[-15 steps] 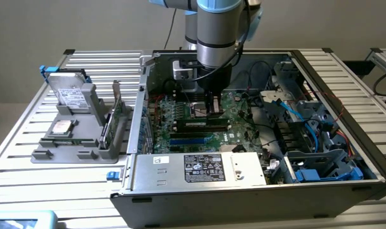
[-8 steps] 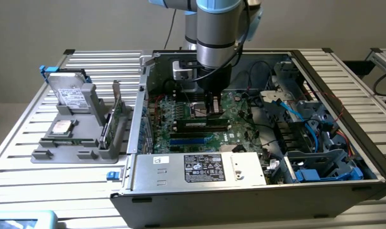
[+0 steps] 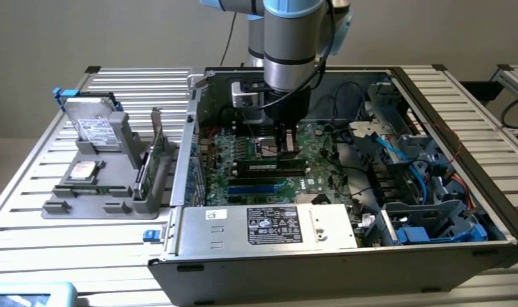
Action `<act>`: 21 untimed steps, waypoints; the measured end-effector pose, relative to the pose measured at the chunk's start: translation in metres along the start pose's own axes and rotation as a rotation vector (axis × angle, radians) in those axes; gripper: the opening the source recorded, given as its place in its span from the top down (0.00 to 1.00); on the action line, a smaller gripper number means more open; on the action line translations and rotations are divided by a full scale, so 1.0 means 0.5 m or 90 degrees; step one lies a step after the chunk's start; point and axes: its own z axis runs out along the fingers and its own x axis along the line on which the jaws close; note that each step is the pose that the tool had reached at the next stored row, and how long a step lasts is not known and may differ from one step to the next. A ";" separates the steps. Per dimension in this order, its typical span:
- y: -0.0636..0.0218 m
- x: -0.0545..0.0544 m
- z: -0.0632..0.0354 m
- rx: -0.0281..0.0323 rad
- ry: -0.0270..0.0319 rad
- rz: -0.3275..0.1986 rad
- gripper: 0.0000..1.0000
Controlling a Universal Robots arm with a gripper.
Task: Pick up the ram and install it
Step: 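Insert the ram into the slot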
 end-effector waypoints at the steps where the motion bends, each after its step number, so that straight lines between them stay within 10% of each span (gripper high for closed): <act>1: 0.000 0.000 0.000 0.0001 0.0005 0.000 0.86; 21: 0.002 -0.002 0.003 0.0017 0.0011 0.000 0.86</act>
